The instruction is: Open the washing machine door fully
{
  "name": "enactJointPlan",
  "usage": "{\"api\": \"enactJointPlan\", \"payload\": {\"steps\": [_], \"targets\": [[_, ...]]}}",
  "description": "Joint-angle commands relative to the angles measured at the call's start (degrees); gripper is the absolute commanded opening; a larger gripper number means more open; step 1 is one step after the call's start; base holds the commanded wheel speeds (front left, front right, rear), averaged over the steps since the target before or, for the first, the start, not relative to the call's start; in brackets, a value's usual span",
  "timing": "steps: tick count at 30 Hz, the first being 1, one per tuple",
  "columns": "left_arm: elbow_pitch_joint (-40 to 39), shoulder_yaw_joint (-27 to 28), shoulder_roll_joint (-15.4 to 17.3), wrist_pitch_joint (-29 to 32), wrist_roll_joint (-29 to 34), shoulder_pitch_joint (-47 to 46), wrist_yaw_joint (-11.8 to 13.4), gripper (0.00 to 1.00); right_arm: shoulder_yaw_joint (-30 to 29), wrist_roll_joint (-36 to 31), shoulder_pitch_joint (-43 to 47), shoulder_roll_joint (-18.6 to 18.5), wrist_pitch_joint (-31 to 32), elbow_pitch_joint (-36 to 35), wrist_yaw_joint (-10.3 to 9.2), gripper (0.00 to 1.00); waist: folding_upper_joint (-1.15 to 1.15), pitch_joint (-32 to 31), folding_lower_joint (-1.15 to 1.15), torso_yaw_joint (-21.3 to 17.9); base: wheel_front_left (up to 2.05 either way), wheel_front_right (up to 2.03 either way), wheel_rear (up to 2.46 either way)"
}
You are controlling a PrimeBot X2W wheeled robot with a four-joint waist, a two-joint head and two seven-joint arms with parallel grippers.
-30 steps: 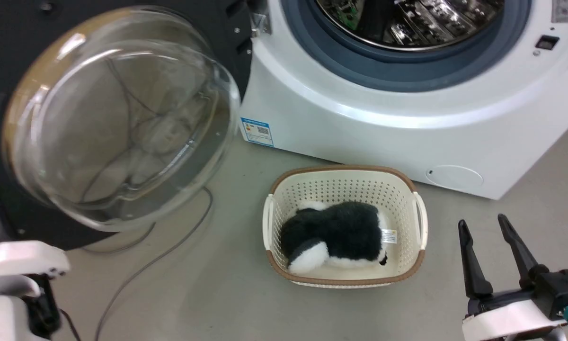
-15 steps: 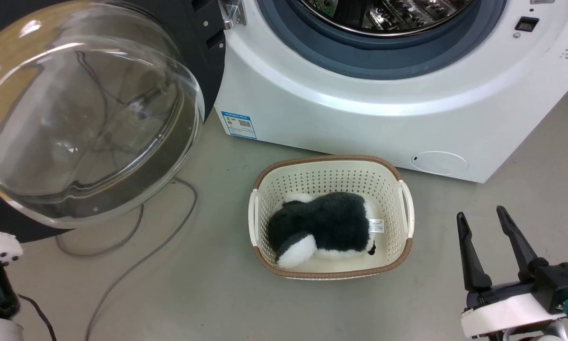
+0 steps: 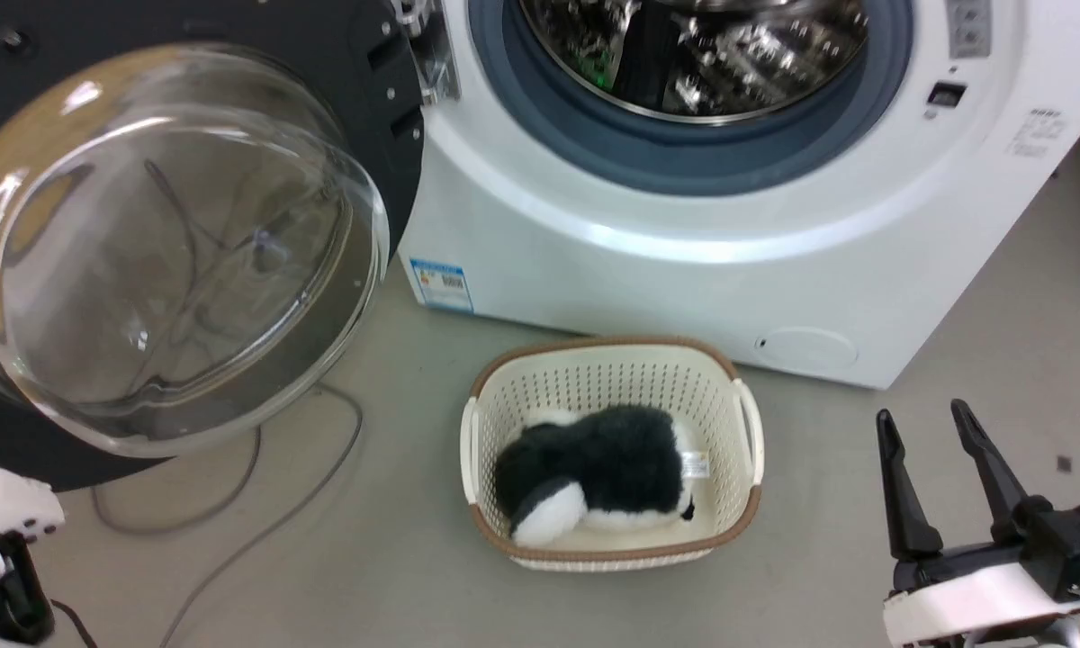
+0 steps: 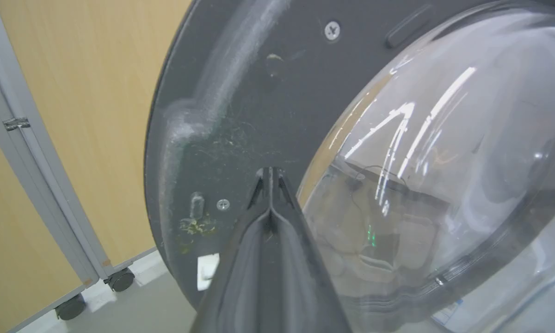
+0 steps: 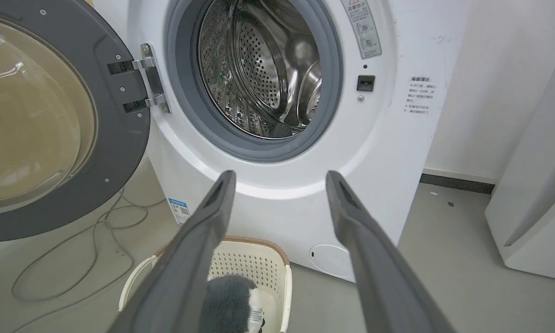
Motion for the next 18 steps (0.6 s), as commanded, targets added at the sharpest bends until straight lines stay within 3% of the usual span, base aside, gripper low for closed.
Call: {"api": "enactJointPlan", "payload": {"steps": [1, 10, 18], "targets": [[-1.1, 0.0, -0.2, 0.1, 0.6, 1.1, -0.4, 0.00, -0.3, 0.6, 0.7, 0.1, -0.2, -0.1, 0.03, 1.00, 0.00, -1.2, 0.00, -0.3, 0.00, 0.00, 0.00], [-14.3, -3.2, -5.6, 0.1, 4.9, 7.3, -2.7, 0.00, -1.6, 1.6, 2.7, 0.1, -0.2, -1.0, 0.03, 1.00, 0.00, -4.9, 0.00, -0.8, 0.00, 0.00, 0.00], [-22.5, -9.7, -9.2, 0.1, 6.9, 13.7, -5.0, 0.00, -2.0, 2.0, 4.1, 0.1, -0.2, -1.2, 0.03, 1.00, 0.00, -7.2, 0.00, -2.7, 0.00, 0.00, 0.00]]}}
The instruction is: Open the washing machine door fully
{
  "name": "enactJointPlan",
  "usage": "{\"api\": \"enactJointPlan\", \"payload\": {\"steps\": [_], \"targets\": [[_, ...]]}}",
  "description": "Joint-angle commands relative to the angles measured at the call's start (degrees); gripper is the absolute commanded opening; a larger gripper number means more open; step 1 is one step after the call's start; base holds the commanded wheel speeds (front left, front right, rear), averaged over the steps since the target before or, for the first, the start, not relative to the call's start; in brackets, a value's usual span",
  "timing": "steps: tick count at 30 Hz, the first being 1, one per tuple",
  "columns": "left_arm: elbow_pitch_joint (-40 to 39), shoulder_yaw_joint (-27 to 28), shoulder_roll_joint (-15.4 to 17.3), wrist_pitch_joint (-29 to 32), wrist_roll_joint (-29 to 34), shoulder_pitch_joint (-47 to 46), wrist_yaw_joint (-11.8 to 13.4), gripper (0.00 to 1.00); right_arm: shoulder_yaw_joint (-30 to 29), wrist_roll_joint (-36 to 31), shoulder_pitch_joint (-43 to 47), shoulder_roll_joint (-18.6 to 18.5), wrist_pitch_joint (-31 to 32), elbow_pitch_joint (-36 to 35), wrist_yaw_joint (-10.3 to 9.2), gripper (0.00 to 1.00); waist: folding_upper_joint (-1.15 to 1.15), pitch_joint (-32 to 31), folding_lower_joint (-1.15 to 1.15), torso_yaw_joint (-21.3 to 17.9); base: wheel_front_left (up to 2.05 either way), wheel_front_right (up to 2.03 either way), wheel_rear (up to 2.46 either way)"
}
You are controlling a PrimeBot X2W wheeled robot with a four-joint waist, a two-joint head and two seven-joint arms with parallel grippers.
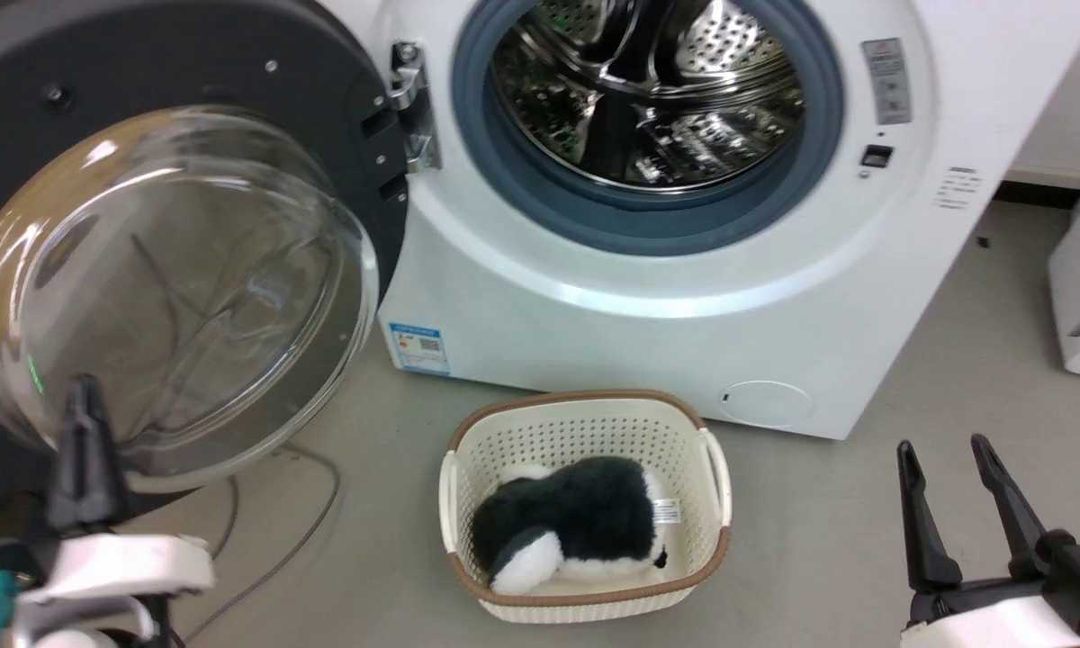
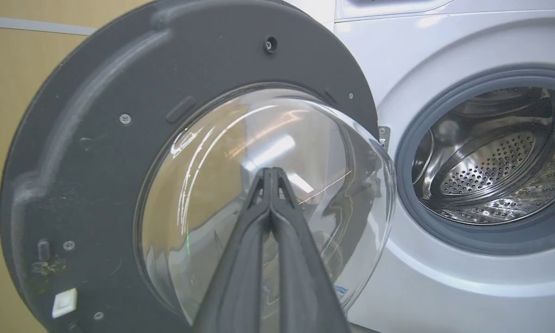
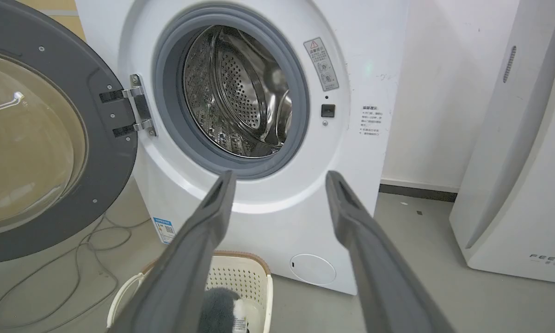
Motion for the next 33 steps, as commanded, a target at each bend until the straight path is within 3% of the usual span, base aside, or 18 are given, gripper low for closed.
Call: {"api": "enactJointPlan", "payload": {"steps": [1, 2, 3, 4, 16, 30, 31, 33], "targets": [[-0.5, -0.6, -0.2, 0.1, -0.1, 1.0, -0.4, 0.00, -0.1, 0.1, 0.8, 0.1, -0.2, -0.2, 0.03, 1.00, 0.00, -0.6, 0.01, -0.7, 0.00, 0.00, 0.00], [-0.9, -1.4, -0.4, 0.1, -0.2, 1.6, -0.7, 0.00, -0.2, 0.1, 1.0, 0.1, -0.2, -0.3, 0.03, 1.00, 0.00, -0.8, 0.01, -1.0, 0.00, 0.00, 0.00], [-1.3, -2.2, -0.5, 0.1, -0.1, 2.1, -0.9, 0.08, -0.3, 0.2, 1.1, 0.1, -0.2, -0.3, 0.03, 1.00, 0.00, -1.0, 0.01, -1.3, 0.00, 0.00, 0.00], [-1.5, -3.0, -0.6, 0.1, 0.2, 2.5, -1.1, 1.00, -0.4, 0.2, 1.3, 0.1, -0.2, -0.4, 0.03, 1.00, 0.00, -1.2, 0.01, -1.6, 0.00, 0.00, 0.00], [-0.4, -9.6, -1.4, 0.1, -1.2, 6.6, -2.4, 1.00, 0.9, -0.3, 1.9, 0.1, -0.2, -0.8, 0.03, 1.00, 0.00, -2.6, 0.01, -7.0, 0.00, 0.00, 0.00], [3.7, -9.7, -1.7, 0.1, -1.0, 8.2, -1.2, 1.00, 2.3, -0.5, 3.6, 0.1, -0.2, -1.9, 0.03, 1.00, 0.00, -2.8, 0.01, -12.5, 0.00, 0.00, 0.00], [3.7, -9.9, -1.8, 0.0, -0.9, 7.6, -1.3, 0.00, 2.2, -0.2, 2.9, 0.0, 0.0, -1.5, 0.00, 0.00, 0.00, -2.8, 0.01, -12.5, 0.00, 0.00, 0.00], [3.8, -10.0, -1.8, 0.0, -0.8, 7.7, -1.2, 0.00, 2.2, -0.1, 2.9, 0.0, 0.0, -1.4, 0.00, 0.00, 0.00, -2.8, 0.01, -12.6, 0.00, 0.00, 0.00]]}}
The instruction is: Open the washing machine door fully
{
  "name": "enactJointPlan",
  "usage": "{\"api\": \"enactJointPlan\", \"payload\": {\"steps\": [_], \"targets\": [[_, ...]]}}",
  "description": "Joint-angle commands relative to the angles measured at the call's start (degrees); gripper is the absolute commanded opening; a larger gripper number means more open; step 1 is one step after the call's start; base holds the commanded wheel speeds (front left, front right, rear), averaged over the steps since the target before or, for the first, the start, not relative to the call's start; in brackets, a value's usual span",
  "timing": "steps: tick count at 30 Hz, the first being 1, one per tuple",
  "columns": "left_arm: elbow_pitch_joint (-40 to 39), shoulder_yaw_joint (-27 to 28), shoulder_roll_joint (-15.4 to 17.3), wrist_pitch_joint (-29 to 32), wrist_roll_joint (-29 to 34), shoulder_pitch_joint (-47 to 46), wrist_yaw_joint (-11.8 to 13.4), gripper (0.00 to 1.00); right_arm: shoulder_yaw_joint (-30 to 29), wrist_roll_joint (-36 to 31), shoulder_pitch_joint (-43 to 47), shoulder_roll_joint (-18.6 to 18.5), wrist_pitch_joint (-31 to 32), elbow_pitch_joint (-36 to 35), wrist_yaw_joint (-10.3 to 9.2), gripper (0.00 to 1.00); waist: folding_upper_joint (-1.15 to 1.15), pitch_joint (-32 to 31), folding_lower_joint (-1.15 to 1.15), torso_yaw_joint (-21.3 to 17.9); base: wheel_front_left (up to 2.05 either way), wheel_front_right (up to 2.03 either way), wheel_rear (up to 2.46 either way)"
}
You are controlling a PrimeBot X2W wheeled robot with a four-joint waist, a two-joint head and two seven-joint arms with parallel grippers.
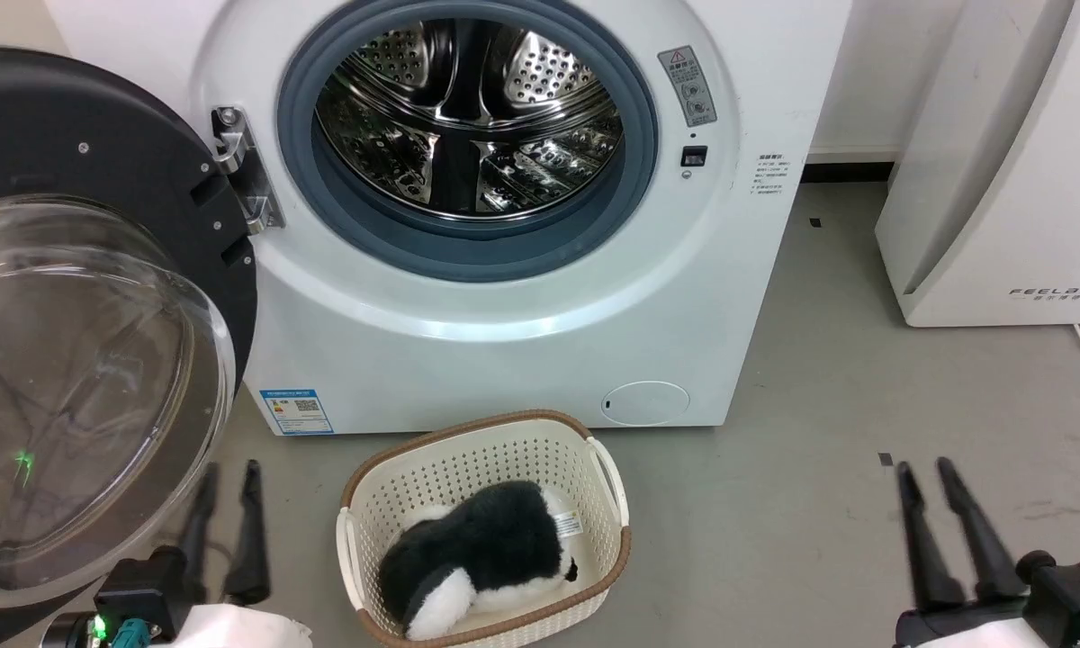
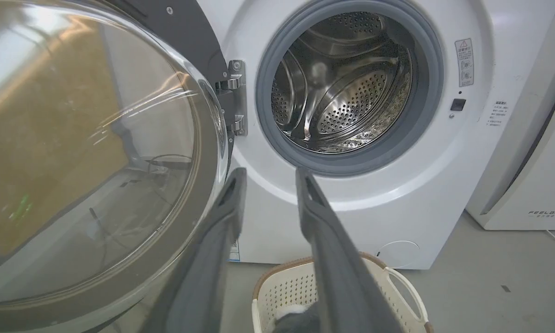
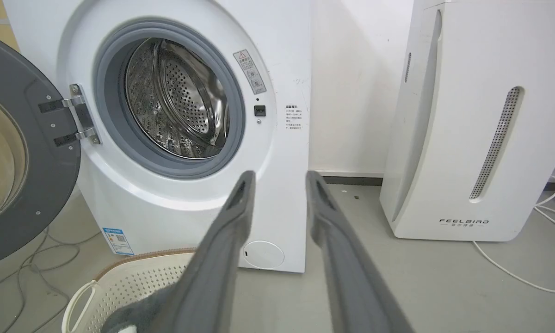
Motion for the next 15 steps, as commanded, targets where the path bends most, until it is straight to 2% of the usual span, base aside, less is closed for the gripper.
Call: {"api": "enactJointPlan", "payload": {"steps": [1, 15], "targets": [[0.0, -0.1, 0.0, 0.0, 0.0, 0.0, 0.0, 0.00, 0.0, 0.0, 0.0, 0.0, 0.0, 0.0, -0.01, 0.00, 0.00, 0.0, 0.00, 0.0, 0.00, 0.00, 0.00], [-0.8, -1.0, 0.0, 1.6, 0.4, -0.1, 0.6, 0.00, 0.5, -0.5, -0.5, 0.0, 1.6, -0.1, -0.01, 0.00, 0.00, 0.0, 0.00, 0.2, 0.00, 0.00, 0.00]]}}
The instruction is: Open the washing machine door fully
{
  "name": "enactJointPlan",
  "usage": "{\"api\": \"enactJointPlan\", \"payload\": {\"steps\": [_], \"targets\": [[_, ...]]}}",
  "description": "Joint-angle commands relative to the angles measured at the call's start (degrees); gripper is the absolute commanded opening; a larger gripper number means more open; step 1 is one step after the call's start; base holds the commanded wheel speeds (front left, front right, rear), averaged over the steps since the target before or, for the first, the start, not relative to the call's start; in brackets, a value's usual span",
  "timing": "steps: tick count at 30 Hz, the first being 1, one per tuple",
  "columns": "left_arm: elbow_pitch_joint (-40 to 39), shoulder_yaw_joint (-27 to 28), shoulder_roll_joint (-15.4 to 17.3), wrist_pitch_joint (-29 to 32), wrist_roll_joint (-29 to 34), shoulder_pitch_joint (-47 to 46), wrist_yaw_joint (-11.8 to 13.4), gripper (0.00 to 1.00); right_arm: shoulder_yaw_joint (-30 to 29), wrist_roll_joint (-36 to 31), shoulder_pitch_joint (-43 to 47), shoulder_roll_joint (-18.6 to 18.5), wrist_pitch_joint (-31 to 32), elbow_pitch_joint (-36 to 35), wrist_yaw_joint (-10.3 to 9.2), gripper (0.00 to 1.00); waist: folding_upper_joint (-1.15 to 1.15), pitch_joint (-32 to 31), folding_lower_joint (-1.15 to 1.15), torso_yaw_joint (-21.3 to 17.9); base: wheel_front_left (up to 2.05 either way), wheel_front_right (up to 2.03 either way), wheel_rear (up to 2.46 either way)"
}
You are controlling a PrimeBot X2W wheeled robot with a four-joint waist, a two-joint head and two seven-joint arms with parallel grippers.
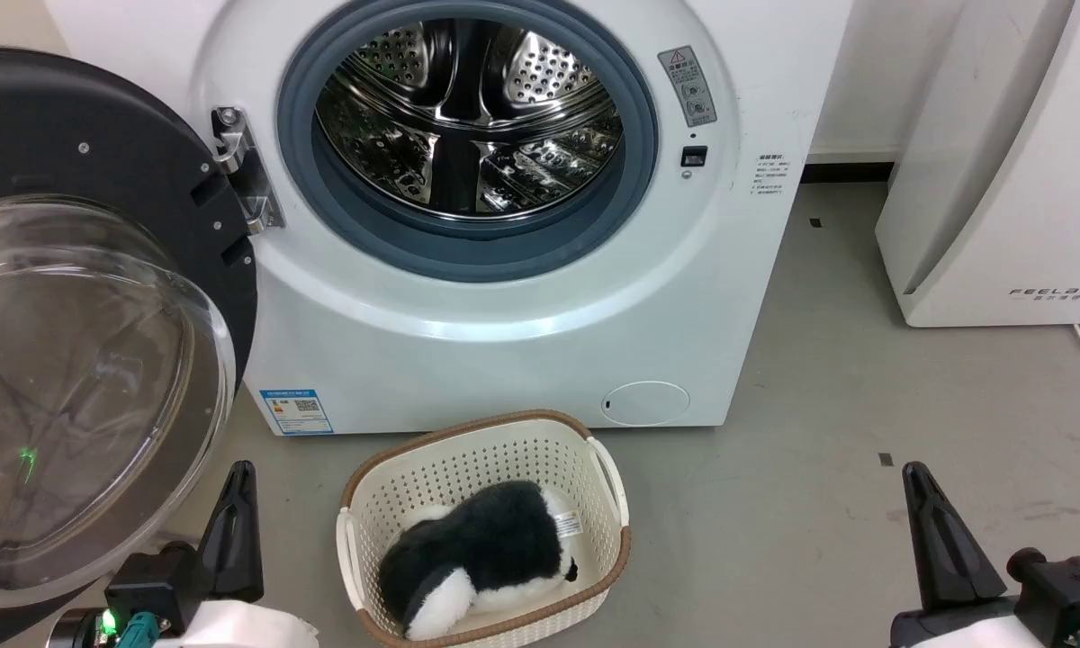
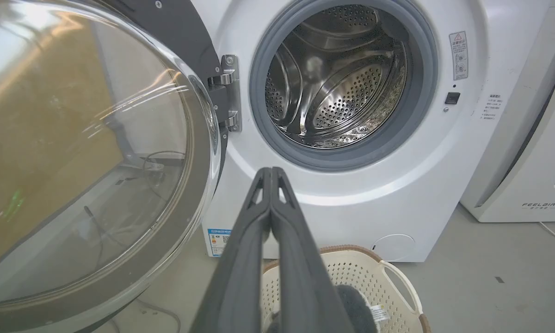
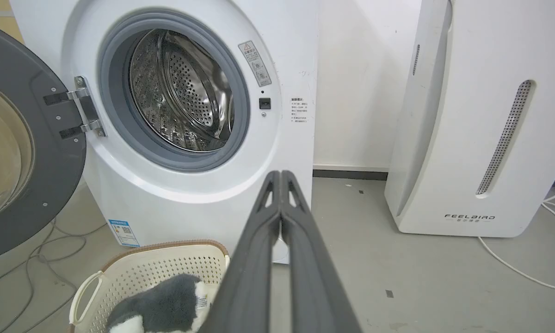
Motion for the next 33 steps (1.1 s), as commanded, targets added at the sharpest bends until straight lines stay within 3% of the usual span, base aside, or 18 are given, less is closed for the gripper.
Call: {"api": "enactJointPlan", "payload": {"steps": [1, 33], "targets": [[-0.4, -0.3, 0.0, 0.3, 0.2, -0.1, 0.3, 0.00, 0.2, -0.5, -0.5, 0.0, 0.2, -0.1, 0.01, 0.00, 0.00, 0.0, 0.00, 0.0, 0.00, 0.00, 0.00], [-2.3, -2.5, 0.0, 4.1, 1.2, -0.3, 1.8, 0.00, 1.3, -1.6, -1.7, 0.0, 4.0, -0.4, 0.02, 0.00, 0.00, -0.1, 0.00, 0.4, 0.00, 0.00, 0.00]]}}
